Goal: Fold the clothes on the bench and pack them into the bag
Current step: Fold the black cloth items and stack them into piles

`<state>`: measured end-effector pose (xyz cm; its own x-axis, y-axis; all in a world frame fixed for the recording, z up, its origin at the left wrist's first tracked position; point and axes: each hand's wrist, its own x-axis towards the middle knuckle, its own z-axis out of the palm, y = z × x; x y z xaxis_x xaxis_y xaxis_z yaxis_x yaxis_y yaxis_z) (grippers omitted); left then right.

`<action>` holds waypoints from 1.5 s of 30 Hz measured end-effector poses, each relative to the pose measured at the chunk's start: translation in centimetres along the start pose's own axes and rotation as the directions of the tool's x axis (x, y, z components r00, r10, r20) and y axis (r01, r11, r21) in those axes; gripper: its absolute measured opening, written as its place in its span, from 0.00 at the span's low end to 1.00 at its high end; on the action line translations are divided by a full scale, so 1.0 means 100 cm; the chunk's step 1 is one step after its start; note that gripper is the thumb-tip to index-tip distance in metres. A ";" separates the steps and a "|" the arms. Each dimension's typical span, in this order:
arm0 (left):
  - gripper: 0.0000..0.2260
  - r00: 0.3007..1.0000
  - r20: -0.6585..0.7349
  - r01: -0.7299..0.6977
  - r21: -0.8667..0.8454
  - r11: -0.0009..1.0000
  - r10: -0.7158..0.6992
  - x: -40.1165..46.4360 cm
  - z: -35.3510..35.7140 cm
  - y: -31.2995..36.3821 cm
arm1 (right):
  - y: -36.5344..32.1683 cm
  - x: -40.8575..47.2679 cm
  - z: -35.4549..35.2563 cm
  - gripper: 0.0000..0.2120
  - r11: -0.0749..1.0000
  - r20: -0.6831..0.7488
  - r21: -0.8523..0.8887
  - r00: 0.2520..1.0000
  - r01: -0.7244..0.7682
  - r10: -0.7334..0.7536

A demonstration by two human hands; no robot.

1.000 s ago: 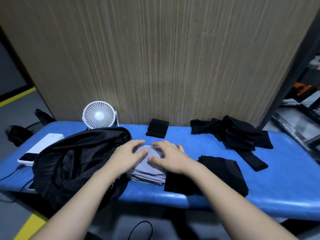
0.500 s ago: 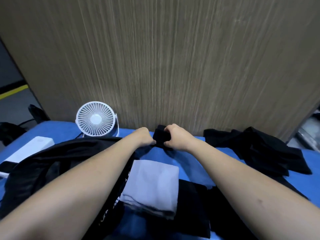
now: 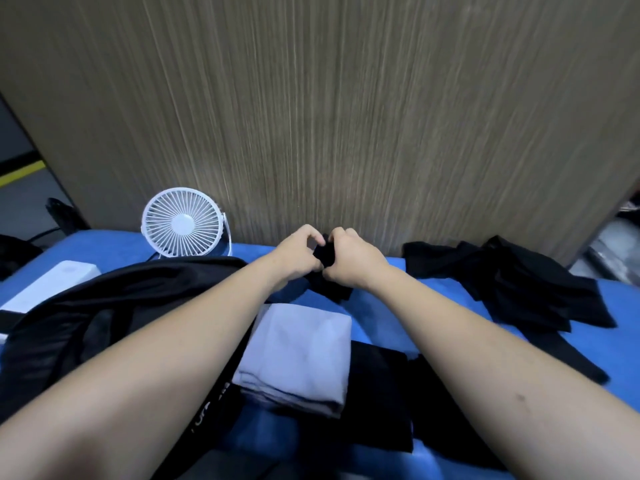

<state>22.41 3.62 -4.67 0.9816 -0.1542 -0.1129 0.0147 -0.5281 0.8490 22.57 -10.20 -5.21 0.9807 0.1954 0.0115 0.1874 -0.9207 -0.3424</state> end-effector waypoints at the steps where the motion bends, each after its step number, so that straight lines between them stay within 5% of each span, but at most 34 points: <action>1: 0.20 1.000 0.004 -0.031 -0.022 0.999 0.031 -0.007 0.000 0.006 | -0.001 -0.007 -0.006 0.27 1.000 -0.029 0.006 1.000 0.000 0.000; 8: 0.28 0.988 -0.008 -0.157 -0.106 0.982 0.157 -0.056 0.001 0.060 | -0.005 -0.071 -0.071 0.20 0.996 -0.272 0.084 0.962 -0.001 0.024; 12: 0.30 0.988 0.039 -0.140 -0.204 0.969 0.151 -0.091 0.018 0.089 | -0.002 -0.119 -0.105 0.11 0.908 -0.436 0.418 0.881 0.016 0.185; 16: 0.23 0.986 0.072 -0.138 -0.173 0.975 0.152 -0.130 0.039 0.104 | 0.010 -0.176 -0.121 0.07 0.486 -0.379 0.849 0.880 0.208 0.285; 19: 0.15 0.972 0.139 -0.135 -0.322 0.937 0.188 -0.158 0.056 0.105 | 0.028 -0.211 -0.127 0.07 0.149 -0.326 0.944 0.899 0.294 0.294; 21: 0.16 0.970 0.121 -0.134 -0.452 0.882 0.209 -0.175 0.064 0.107 | 0.043 -0.230 -0.125 0.08 0.053 -0.307 0.951 0.902 0.306 0.303; 25: 0.16 0.987 0.061 -0.087 -0.580 0.810 0.150 -0.203 0.075 0.109 | 0.070 -0.255 -0.113 0.15 0.017 -0.218 0.973 0.887 0.231 0.407; 29: 0.17 0.989 0.110 -0.018 -0.578 0.816 0.099 -0.213 0.087 0.103 | 0.088 -0.267 -0.100 0.07 0.003 -0.174 0.981 0.880 0.192 0.442; 32: 0.16 0.991 0.117 0.024 -0.608 0.794 0.059 -0.210 0.097 0.096 | 0.094 -0.270 -0.090 0.10 -0.026 -0.142 0.984 0.862 0.177 0.487; 41: 0.21 0.926 0.376 0.296 -0.739 0.605 0.006 -0.201 0.113 0.086 | 0.086 -0.256 -0.078 0.14 -0.276 0.048 0.955 0.867 0.105 0.495; 45: 0.19 0.894 0.443 0.401 -0.717 0.570 -0.071 -0.200 0.117 0.086 | 0.082 -0.253 -0.070 0.17 -0.239 0.079 0.970 0.875 0.043 0.477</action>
<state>0.71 -7.59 -1.14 0.7915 -0.4706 -0.3900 0.5387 0.2359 0.8088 -0.33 -25.09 -1.75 0.9434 -0.2415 -0.2272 -0.0573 0.5562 -0.8290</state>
